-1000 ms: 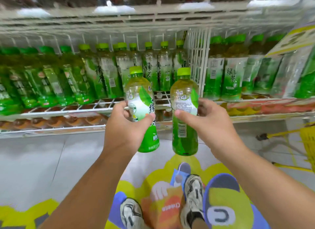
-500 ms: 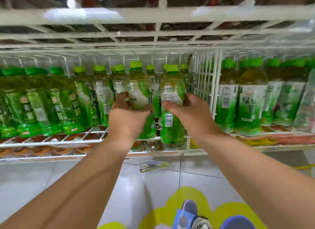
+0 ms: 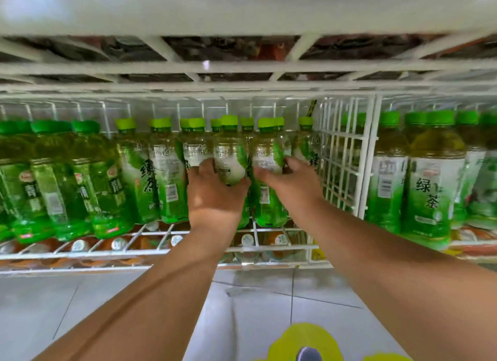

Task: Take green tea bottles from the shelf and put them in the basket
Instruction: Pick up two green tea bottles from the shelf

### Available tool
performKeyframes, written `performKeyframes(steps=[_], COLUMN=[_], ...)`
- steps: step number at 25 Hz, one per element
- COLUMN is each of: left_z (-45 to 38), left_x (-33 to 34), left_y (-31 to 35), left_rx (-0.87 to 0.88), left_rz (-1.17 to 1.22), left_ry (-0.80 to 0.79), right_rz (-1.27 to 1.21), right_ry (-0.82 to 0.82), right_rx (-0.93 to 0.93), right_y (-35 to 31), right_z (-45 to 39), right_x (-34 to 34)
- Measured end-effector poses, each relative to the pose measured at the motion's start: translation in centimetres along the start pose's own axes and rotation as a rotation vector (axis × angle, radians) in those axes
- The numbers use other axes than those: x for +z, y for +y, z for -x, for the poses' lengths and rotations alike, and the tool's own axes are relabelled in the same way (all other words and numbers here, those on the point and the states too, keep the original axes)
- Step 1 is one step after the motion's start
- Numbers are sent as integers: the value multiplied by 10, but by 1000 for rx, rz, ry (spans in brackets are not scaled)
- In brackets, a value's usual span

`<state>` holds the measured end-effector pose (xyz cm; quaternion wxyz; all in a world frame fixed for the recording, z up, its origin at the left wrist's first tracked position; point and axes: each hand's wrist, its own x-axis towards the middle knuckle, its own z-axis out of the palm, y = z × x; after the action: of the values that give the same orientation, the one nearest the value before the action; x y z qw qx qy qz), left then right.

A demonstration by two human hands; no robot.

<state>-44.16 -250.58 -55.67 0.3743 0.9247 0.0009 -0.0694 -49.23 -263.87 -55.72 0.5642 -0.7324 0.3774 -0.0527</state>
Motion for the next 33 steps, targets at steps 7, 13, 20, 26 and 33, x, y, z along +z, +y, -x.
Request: performKeyframes(steps=[7, 13, 20, 26, 33], left_z=[-2, 4, 8, 32, 61], left_x=[11, 18, 6, -36, -104], left_y=[2, 5, -6, -30, -12], left_rx=[10, 10, 68, 317, 390], left_rz=[-185, -490, -481, -580, -808], left_ry=[31, 83, -4, -152, -202], right_rz=[234, 389, 393, 711, 999], right_ry=[65, 44, -28, -148, -204], right_rx=[-42, -45, 7, -134, -282], right_y=[-3, -6, -15, -16, -43], right_z=[-14, -15, 1, 41, 101], right_x=[11, 12, 0, -20, -53])
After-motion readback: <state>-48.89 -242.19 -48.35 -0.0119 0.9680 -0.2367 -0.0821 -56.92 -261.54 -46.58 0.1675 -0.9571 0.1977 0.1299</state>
